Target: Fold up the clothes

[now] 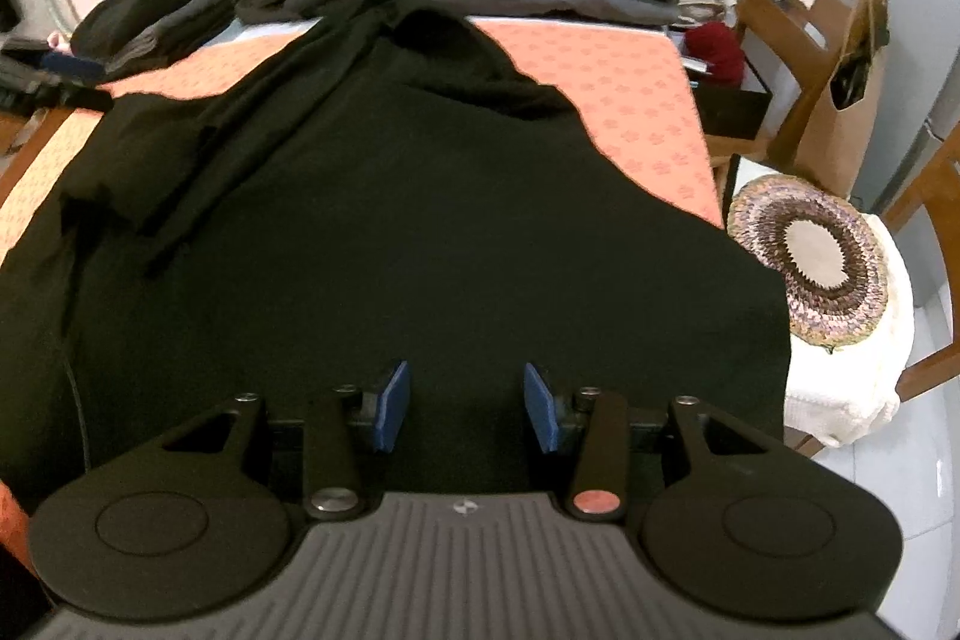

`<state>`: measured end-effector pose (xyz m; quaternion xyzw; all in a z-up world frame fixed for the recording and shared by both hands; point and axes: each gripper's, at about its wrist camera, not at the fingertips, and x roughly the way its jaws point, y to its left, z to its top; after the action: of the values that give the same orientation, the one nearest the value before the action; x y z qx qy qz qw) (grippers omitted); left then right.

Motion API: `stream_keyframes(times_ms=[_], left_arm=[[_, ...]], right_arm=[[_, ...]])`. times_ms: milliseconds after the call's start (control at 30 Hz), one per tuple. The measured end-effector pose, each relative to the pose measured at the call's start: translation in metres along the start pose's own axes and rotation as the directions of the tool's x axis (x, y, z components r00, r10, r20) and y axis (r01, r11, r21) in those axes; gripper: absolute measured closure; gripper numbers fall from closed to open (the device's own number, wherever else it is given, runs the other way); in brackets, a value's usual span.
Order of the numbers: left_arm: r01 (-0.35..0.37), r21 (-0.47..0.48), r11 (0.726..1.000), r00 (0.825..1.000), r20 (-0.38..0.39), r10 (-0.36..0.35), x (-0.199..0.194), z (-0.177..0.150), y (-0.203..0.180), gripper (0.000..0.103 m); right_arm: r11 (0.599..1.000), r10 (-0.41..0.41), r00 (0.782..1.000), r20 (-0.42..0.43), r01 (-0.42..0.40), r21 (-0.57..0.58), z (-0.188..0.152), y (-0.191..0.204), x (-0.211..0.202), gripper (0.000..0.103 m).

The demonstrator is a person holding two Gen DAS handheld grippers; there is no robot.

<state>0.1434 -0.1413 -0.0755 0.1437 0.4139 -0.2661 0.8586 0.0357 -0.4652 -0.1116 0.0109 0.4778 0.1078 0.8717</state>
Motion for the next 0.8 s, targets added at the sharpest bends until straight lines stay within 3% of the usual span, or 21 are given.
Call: stream_keyframes(times_ms=[200,400,500,567,667,800], left_arm=[[-0.003,0.109,0.994,1.000,-0.027,0.006,0.006,-0.036,-0.034,0.024],[-0.097,0.138,0.986,0.995,0.022,0.095,0.022,-0.046,-0.047,0.026],[-0.143,0.088,0.986,0.989,0.048,0.139,0.026,-0.046,-0.043,0.055],[-0.138,0.009,0.990,0.989,0.059,0.137,0.021,-0.046,-0.033,0.084],[-0.142,-0.098,0.985,0.985,0.084,0.150,0.008,-0.047,-0.020,0.093],[-0.166,-0.279,0.946,0.971,0.121,0.206,-0.021,-0.050,0.000,0.094]], right_arm=[[0.998,0.037,0.999,-0.029,-0.038,-0.049,-0.013,0.017,-0.003,0.055],[0.987,0.103,0.992,-0.069,-0.111,-0.114,-0.021,0.036,-0.002,0.054],[0.979,0.133,0.988,-0.082,-0.144,-0.144,-0.025,0.045,-0.003,0.053],[0.973,0.153,0.984,-0.087,-0.165,-0.159,-0.026,0.050,-0.004,0.053],[0.961,0.193,0.976,-0.103,-0.209,-0.180,-0.027,0.057,-0.004,0.053],[0.942,0.242,0.960,-0.138,-0.267,-0.202,-0.031,0.063,0.000,0.054]])
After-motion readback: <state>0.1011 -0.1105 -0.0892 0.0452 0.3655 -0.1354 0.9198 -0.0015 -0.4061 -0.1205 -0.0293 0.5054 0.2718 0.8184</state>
